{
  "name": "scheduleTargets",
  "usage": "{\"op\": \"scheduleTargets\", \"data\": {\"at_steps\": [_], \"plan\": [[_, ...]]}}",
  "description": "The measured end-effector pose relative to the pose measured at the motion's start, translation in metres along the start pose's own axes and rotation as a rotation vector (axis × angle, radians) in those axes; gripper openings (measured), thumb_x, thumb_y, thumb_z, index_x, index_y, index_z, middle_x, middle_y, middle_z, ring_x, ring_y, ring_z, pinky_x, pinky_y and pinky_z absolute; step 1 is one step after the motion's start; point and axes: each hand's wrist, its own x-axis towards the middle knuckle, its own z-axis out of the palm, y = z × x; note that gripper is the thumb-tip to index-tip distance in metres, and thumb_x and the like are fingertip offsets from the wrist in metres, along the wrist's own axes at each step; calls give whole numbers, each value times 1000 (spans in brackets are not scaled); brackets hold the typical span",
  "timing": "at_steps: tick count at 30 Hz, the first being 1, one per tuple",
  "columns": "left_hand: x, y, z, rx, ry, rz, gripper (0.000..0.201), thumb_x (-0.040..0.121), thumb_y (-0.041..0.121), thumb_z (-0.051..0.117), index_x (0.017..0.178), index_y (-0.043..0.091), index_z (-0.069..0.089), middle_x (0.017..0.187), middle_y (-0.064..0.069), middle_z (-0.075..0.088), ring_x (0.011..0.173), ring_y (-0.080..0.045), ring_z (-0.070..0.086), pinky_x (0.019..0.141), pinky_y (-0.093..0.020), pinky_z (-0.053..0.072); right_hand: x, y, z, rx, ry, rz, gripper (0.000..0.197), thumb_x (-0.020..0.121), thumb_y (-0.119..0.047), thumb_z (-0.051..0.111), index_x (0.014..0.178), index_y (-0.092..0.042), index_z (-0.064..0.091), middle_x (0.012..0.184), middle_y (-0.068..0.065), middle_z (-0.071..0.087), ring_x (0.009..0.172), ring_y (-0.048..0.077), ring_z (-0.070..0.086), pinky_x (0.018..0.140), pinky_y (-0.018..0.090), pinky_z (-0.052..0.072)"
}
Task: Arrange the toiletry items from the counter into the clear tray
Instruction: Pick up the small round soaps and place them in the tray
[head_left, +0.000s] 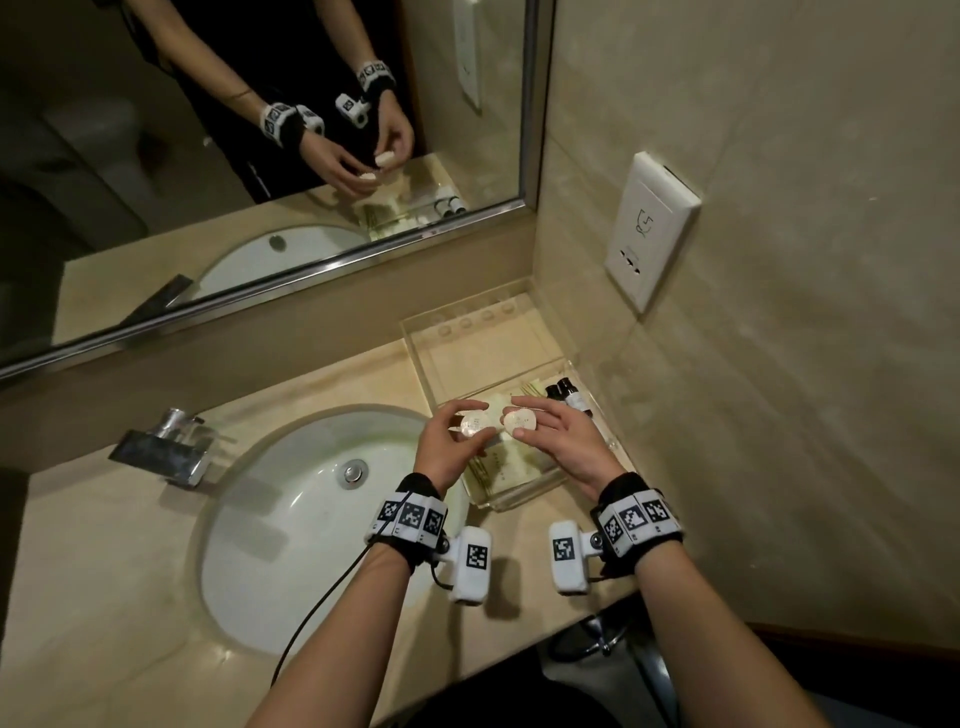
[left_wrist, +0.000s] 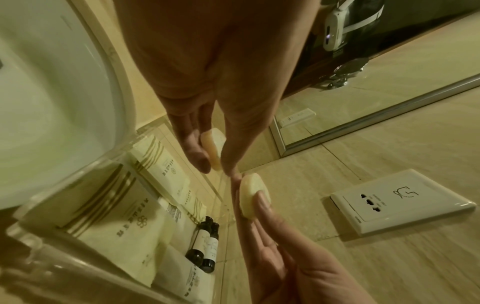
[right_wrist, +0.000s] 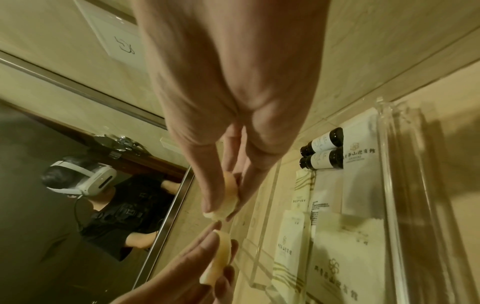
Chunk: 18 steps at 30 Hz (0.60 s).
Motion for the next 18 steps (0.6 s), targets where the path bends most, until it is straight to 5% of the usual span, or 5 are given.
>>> {"op": "scheduleTargets", "data": {"at_steps": [6,10,15,18], "plan": [[13,-9,-11,4,1,-64,26,80,9,73,104,19,67,105,-16,60,71,-27,62,74,-48,60,7,-1,-9,0,363,5,32,83,4,69,110,-11,67,110,9,73,96,22,72,82,35,60],[24,-12,-18,-22,23,-150,30,76,9,77,102,11,61,97,-9,62,82,-30,65,77,-51,58,13,-6,-13,-158,540,27,28,84,0,70,109,-11,68,102,5,70,79,8,66,60,13,55],[32,-13,-16,23,7,-133,27,78,9,75,100,11,61,105,-15,64,83,-23,62,79,-41,58,15,-3,-19,-298,598,73,25,80,-2,75,103,-10,69,88,2,64,70,0,57,47,4,44],[38,-13,-12,49,-18,-125,28,82,8,71,108,5,61,106,-10,62,72,-12,61,62,-18,55,26,3,-20,-332,582,115,24,77,-8,79,98,-15,69,89,3,67,78,13,65,63,15,54]]}}
